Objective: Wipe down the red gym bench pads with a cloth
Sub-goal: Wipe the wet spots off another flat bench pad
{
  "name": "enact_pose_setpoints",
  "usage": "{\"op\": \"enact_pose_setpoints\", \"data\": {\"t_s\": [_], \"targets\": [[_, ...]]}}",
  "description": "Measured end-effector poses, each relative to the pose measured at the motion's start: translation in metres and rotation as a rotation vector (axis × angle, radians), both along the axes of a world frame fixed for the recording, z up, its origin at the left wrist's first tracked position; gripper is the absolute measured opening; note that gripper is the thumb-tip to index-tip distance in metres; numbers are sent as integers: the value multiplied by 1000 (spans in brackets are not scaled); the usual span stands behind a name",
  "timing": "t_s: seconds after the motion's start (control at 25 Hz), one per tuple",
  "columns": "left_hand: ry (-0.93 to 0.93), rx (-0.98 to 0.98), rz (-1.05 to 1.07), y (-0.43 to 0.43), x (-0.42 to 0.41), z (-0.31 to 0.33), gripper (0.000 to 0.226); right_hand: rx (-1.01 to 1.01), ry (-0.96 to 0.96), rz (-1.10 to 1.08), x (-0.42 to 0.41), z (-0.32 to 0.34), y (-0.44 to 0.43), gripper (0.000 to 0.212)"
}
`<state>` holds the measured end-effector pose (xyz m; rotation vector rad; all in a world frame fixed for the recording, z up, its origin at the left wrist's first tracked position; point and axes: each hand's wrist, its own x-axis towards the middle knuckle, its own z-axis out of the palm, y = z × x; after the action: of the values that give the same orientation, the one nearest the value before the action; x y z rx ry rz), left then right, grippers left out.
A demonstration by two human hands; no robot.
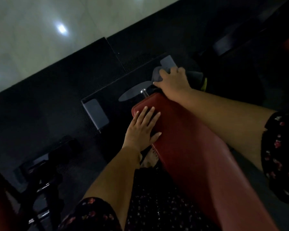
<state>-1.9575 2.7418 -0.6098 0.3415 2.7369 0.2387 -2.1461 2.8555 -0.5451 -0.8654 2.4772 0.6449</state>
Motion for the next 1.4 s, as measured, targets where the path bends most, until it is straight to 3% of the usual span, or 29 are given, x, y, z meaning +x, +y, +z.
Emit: {"op": "enact_pose_setpoints", "data": {"t_s": [0.08,0.16,0.24,0.32,0.52,0.64,0.72,0.92,1.04,1.24,1.4], "targets": [[-35,-25,-43,-2,-6,2,73,-102,-131,10,10,3,-21,51],[-23,-46,-83,-3,-9,1,73,-184,-237,195,19,7,-29,48],[47,-46,-145,-5,-13,-1,74,-210,-252,358,12,10,-15,49],[104,-32,-209,-9,-20,-3,74,-184,-221,353,-7,12,12,52],[65,-15,-291,-8,-51,2,77,-98,-97,-92,-41,1,73,54],[2,19,-285,2,-73,4,78,-217,-301,-569,-50,-10,71,67],[-35,78,-168,15,-82,3,79,-342,-360,-694,-48,-14,75,70],[20,6,-2,52,-79,-1,80,-641,-411,-825,-13,-14,129,74],[2,6,-66,60,-91,2,85,-598,-379,-878,-3,-19,138,70],[-144,4,28,88,-97,15,90,-431,-254,-732,-8,-25,121,70],[-159,-23,-23,88,-95,16,88,-361,-252,-723,37,-18,159,73]]}}
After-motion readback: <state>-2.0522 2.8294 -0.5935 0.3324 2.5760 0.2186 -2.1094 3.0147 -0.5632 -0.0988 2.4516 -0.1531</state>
